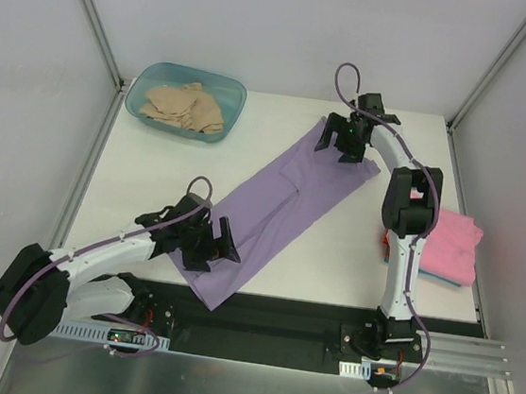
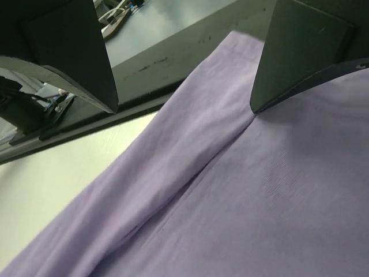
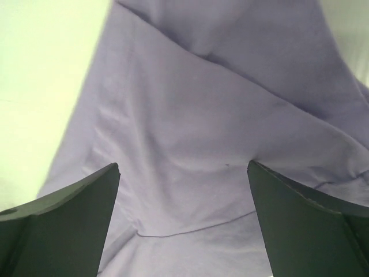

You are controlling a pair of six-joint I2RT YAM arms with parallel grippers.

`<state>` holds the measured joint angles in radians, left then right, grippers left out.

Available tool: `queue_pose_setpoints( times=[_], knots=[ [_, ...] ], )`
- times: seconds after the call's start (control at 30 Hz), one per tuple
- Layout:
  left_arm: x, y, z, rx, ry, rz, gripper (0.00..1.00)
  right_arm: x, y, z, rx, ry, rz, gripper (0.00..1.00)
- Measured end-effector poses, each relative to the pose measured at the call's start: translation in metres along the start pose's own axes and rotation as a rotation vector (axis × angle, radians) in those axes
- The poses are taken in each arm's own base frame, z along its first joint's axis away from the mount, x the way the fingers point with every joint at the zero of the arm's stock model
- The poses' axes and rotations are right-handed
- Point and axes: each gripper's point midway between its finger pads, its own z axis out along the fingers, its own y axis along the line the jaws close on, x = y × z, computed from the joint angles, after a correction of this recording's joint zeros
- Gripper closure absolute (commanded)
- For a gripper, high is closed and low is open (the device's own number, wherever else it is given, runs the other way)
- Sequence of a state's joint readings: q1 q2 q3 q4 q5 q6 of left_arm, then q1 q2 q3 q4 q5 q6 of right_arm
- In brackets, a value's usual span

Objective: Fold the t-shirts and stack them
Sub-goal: Rotate the tshirt 90 degrees

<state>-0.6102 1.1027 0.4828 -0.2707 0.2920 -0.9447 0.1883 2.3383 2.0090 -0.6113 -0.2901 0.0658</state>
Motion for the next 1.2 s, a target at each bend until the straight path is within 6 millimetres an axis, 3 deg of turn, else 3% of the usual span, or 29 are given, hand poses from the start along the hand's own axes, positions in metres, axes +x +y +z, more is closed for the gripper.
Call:
queue_pose_setpoints(
  times=[0.07,0.17,0.23,0.37,0.47,0.57,0.73,0.97,1.2],
  knots=[
    [0.007,-0.004,-0.008,0.018,0.002,0.012,0.01,-0.007,0.011,-0.008,-0.036,-0.025,-0.028,0.03],
    [-0.004,-0.016,-0.023,0.055,-0.068,0.033,0.01,-0.013,0.029,-0.028,-0.069,-0.069,-0.071,0.03],
    [-0.015,-0.025,-0.031,0.070,-0.121,0.050,0.01,-0.006,0.044,-0.049,-0.085,-0.096,-0.102,0.03],
    [-0.034,-0.030,-0.033,0.038,-0.188,0.073,0.01,0.042,0.067,-0.091,-0.091,-0.099,-0.156,0.03],
    [-0.042,-0.020,-0.022,-0.031,-0.179,0.070,0.01,0.091,0.080,-0.104,-0.099,-0.054,-0.191,0.03],
    [-0.043,-0.005,-0.008,-0.114,-0.140,0.065,0.01,0.133,0.083,-0.093,-0.096,0.030,-0.202,0.03],
    [-0.039,0.012,0.006,-0.192,-0.089,0.062,0.01,0.148,0.063,-0.059,-0.031,0.127,-0.156,0.03],
    [-0.035,0.010,0.013,-0.173,-0.059,0.039,0.01,0.141,0.044,-0.020,0.037,0.204,-0.108,0.03],
    [-0.016,-0.013,0.018,-0.031,-0.028,0.006,0.01,0.102,0.046,-0.003,0.034,0.182,-0.084,0.03]
  ],
)
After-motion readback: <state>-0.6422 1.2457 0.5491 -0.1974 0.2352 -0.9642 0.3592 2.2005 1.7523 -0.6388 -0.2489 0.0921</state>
